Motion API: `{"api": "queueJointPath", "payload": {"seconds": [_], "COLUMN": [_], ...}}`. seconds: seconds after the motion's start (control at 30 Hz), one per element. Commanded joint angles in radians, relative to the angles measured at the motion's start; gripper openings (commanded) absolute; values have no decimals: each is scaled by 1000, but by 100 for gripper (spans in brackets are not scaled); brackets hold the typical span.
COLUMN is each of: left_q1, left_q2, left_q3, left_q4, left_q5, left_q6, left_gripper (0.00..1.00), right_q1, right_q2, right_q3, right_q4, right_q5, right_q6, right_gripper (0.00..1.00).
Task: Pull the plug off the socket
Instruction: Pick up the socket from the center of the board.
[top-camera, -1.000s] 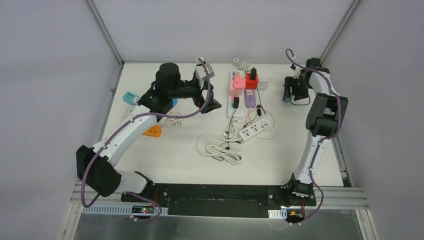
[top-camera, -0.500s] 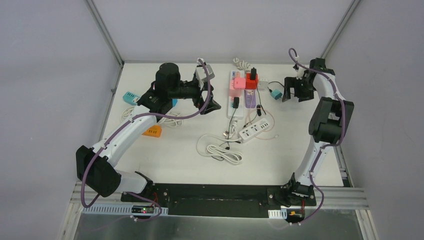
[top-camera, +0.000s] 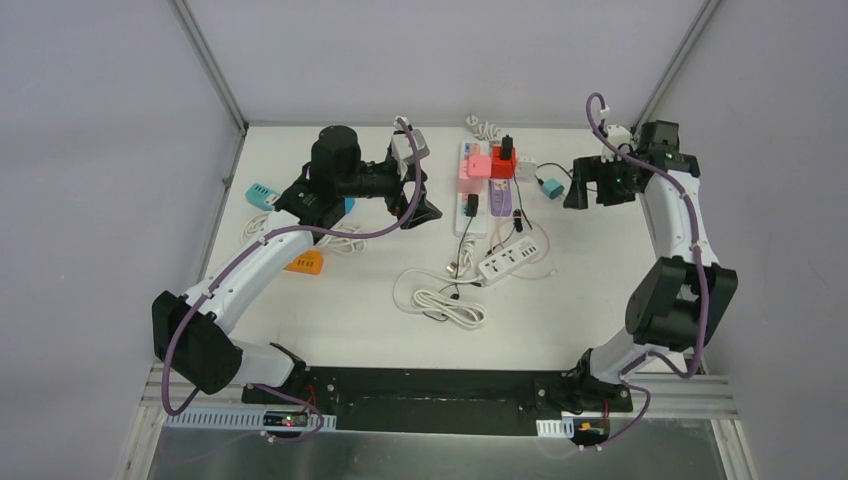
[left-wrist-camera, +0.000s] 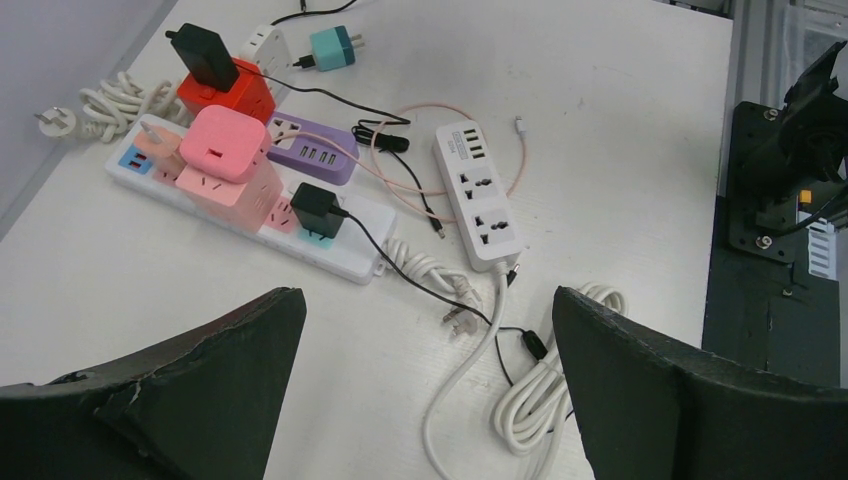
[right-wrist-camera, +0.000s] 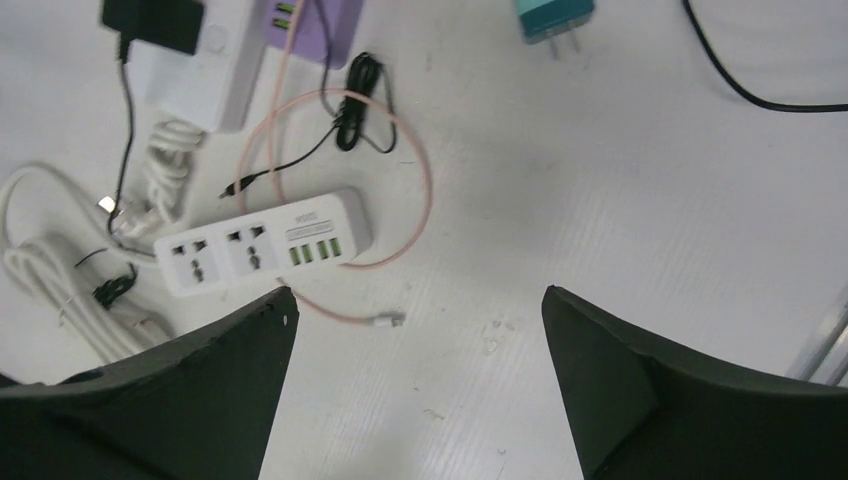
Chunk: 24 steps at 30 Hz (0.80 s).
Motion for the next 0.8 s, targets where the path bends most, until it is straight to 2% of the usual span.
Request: {"api": "queueJointPath", "payload": {"seconds": [0.0,0.17,0.27,0.43,0.5,0.6,0.67,0.77], "left_q1": [5,6,6,5,5,-11,-48,-133], "left_q2": [-4,5,2,4,1,-15,-22,-5], "left_q3": [26,35,33,43,44,32,30,78], "left_q4": [13,16,26,28,28,24,-3,-146], "left_q5": [36,35,23,37,66,72,19,-100], "left_q6": [8,-5,-24,-86,-95,-83,-44,74], "left_gripper": [99,99,99,98,98,99,99,99], "right_q1": [0,8,37,104,127,159,194,259], "right_q2": [-148,-251,-289,-325,-325,-310,-298,-293], "right_q3": [-90,-178,-230,-301,-315,-323,-322,-332], "right_q4": [-12,-9,-18,-119,-157,-155,-150,-153], "right_q5": [-218,-438,-514,-592,-605,-578,-530,-457], "right_q6": [-104,-224,-322,-609,-690,-701,-704,-729], "right_gripper": [96,96,96,96,97,98,97,97]}}
